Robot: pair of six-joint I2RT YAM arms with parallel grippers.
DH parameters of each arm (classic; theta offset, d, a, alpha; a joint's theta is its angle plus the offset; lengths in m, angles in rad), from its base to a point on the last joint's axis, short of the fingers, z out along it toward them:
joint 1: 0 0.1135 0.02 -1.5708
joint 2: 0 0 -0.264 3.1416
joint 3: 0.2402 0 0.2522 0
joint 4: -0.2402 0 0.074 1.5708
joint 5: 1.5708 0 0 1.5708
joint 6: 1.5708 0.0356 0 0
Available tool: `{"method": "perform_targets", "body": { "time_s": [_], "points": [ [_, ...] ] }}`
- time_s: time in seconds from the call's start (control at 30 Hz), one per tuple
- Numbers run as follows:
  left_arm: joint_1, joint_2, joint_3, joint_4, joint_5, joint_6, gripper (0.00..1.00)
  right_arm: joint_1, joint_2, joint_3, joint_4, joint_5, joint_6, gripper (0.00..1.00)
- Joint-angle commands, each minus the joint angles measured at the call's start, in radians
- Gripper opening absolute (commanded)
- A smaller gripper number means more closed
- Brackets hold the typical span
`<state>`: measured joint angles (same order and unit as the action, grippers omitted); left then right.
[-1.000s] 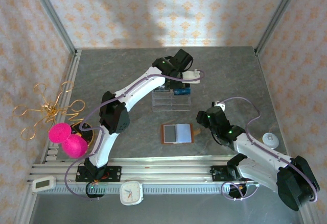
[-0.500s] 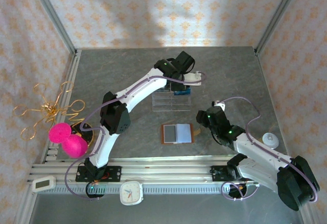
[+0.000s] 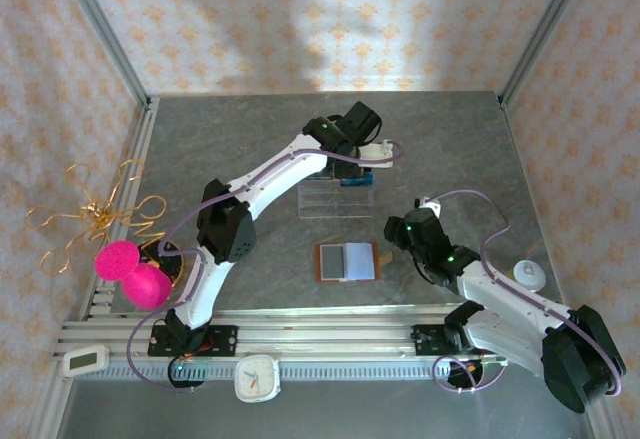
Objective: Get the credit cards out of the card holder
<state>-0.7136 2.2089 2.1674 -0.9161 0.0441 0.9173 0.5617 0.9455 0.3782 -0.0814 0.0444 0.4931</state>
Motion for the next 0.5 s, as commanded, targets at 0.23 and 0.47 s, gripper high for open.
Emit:
{"method": "perform_targets", "body": {
  "time_s": [0.23,0.47],
  "points": [
    [-0.004,0.037,-0.021,-0.021,-0.046,-0.017,0.00,-0.007,-0.003,-0.002,0.015,0.011,0.001,0.56],
    [-0.004,0.032,-0.022,-0.026,-0.075,-0.023,0.00,-0.009,-0.001,-0.003,0.020,0.010,0.002,0.56]
  ]
}}
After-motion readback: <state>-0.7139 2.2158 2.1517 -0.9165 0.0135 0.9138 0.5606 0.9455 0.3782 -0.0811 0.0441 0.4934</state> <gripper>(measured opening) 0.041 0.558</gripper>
